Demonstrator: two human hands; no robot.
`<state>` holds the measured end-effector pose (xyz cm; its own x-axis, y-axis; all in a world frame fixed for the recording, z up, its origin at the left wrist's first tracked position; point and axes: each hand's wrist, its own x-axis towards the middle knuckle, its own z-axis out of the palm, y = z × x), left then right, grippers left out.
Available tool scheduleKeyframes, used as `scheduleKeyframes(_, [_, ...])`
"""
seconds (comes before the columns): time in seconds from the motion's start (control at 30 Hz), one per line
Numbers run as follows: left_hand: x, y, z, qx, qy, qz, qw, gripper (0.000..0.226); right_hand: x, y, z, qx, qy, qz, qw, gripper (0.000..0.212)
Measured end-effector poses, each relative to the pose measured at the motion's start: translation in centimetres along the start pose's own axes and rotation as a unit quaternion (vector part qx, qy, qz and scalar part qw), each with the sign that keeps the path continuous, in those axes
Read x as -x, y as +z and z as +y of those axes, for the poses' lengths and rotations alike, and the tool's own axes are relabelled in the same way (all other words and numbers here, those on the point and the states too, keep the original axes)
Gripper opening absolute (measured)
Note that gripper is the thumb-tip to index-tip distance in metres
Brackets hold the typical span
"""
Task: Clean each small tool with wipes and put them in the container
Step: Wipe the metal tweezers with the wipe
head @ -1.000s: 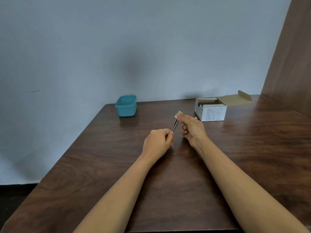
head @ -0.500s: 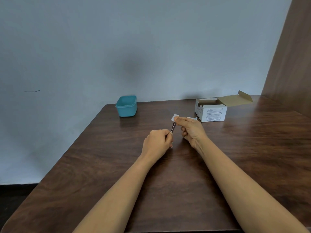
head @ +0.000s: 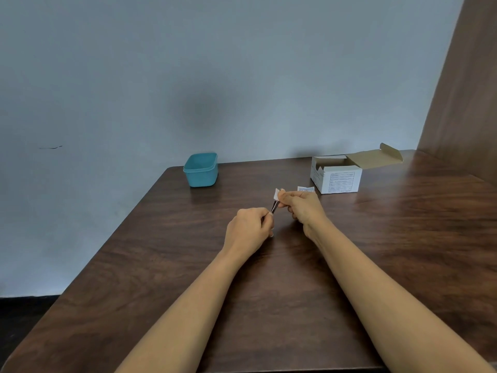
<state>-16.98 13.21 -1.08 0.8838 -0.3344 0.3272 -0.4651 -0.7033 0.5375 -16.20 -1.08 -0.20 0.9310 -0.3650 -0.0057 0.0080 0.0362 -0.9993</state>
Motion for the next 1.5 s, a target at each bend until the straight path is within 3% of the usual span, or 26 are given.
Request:
scheduleKeyframes(0.23, [-0.1,0.0,-0.1,0.004,-0.003,0.01,1.0,0.03,-0.4,-0.5,0.0,-0.039,0.045,-0.061,0.996,0.009])
scheduleKeyframes(0.43, [0.0,0.0,0.0,0.011,0.009,0.01,1.0,0.029,0.2,-0.2,0.0,-0.024,0.018,-0.058,0.998,0.019])
scheduleKeyframes(0.73, [0.0,-0.1,-0.1,-0.009,0.007,0.01,1.0,0.03,0.6,0.0,-0.3,0.034,-0.033,-0.059,0.997,0.016])
scheduleKeyframes(0.93, [-0.1,-0.1,0.0,0.018,0.004,0.026,0.999,0.03,0.2,-0.1,-0.1,-0.049,0.026,-0.057,0.997,0.011])
scheduleKeyframes(1.13, [-0.1,-0.1,0.1,0.032,0.008,0.028,0.999,0.03,0.2,0.1,0.0,-0.096,0.021,-0.035,0.995,0.014])
scheduleKeyframes(1.3, [0.0,-0.2,0.2,0.026,0.007,0.026,0.999,0.03,0.3,0.2,-0.2,-0.075,0.035,-0.049,0.995,0.009])
scheduleKeyframes(1.5, [0.1,-0.2,0.1,0.019,0.015,0.022,0.999,0.029,0.8,0.1,-0.4,-0.007,-0.016,-0.027,0.999,0.014])
